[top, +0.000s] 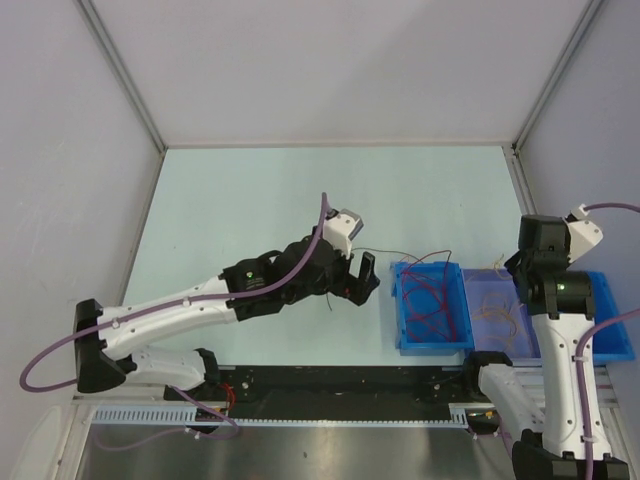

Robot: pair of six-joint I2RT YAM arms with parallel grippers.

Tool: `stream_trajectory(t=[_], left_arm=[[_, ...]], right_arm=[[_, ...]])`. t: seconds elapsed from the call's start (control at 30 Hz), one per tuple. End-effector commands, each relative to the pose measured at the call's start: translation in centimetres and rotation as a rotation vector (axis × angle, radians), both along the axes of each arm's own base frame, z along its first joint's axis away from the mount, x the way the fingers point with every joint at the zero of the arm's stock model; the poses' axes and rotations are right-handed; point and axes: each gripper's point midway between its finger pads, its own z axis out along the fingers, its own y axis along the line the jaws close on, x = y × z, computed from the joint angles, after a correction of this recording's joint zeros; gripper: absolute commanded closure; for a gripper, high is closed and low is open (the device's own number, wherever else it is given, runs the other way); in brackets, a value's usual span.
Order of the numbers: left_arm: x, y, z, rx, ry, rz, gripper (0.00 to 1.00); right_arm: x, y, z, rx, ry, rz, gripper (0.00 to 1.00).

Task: Untangle the cables

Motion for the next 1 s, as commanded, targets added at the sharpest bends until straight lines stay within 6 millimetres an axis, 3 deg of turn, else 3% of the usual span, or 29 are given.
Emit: stream_trajectory(t=[0.0, 0.23, 0.37, 0.53, 0.7, 0.9, 0.97], left_arm=[[1.0, 1.8, 0.7, -0.047, -0.035, 0.056, 0.02], [1.4, 2.7, -0.9, -0.041, -0.028, 0.065, 0.02], [1.9, 3.2, -1.2, -0.044, -0.030, 0.073, 0.02], [2.1, 3.5, -1.4, -0.039, -0.035, 0.061, 0.02], [2.2, 3.9, -1.4, -0.040, -0.042, 0.063, 0.02], [2.0, 3.3, -1.4, -0.069, -0.025, 0.045, 0.02], [1.9, 3.2, -1.2, -0.078, -0.021, 0.040, 0.02]], right_arm=[[0.2, 0.5, -1.3, 0.064, -0.025, -0.050, 1.00], [0.5, 0.5, -3.6, 0.103, 0.004, -0.109, 1.00], [0.7, 0.4, -3.9, 0.104, 0.010, -0.121, 1.00], [-0.9, 1.1, -4.8, 0.178, 0.015, -0.168, 1.00], [-1.9, 2.0, -1.0, 0.185, -0.130, -0.081, 1.00], [-2.5, 0.3, 4.7, 0.071, -0.186, -0.086, 1.00], [-2.9, 0.2, 5.0, 0.068, -0.181, -0.092, 1.00]])
